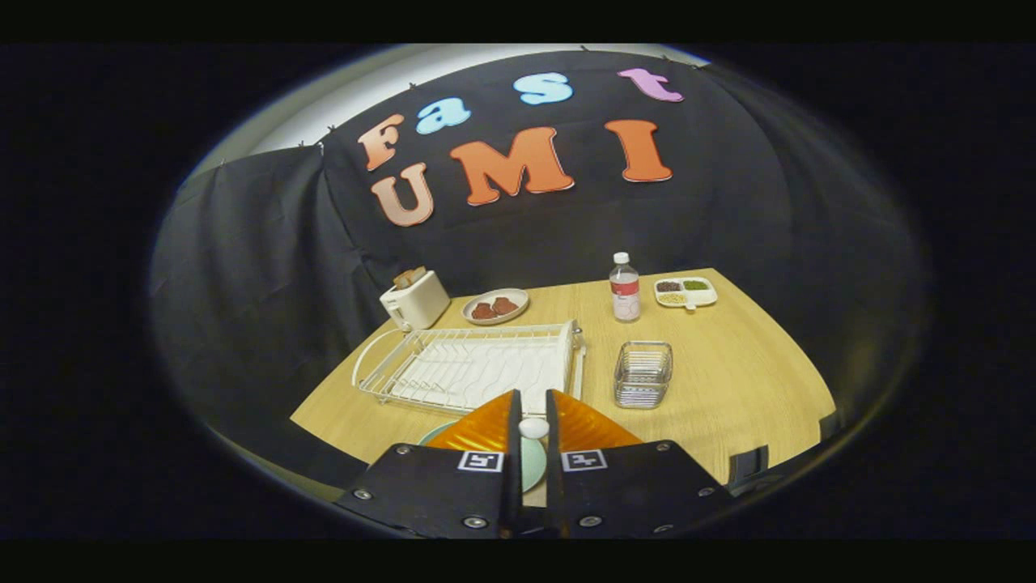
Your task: Take the plate from the dish rack, then take the spoon from the basket and place it into the plate.
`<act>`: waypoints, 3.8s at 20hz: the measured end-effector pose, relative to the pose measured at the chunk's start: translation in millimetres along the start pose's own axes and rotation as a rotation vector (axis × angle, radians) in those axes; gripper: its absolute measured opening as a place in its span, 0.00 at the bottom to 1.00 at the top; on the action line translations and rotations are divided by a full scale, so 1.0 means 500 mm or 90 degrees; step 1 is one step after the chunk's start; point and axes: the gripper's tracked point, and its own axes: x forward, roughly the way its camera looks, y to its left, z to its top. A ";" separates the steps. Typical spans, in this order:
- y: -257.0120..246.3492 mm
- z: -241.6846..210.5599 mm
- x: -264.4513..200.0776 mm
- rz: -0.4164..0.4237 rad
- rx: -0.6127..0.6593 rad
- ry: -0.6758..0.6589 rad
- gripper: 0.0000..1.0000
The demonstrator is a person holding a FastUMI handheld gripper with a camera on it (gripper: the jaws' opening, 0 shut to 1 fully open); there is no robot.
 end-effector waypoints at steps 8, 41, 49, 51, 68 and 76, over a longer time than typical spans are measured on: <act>0.074 -0.105 0.076 0.062 -0.021 0.078 0.12; 0.050 0.062 0.122 0.016 -0.015 -0.008 0.74; 0.054 0.314 0.052 -0.017 -0.053 -0.198 0.86; 0.042 0.355 0.034 -0.047 -0.079 -0.240 0.88; -0.012 0.448 -0.009 -0.178 -0.115 -0.351 0.91; 0.009 0.436 0.009 -0.171 -0.128 -0.347 0.91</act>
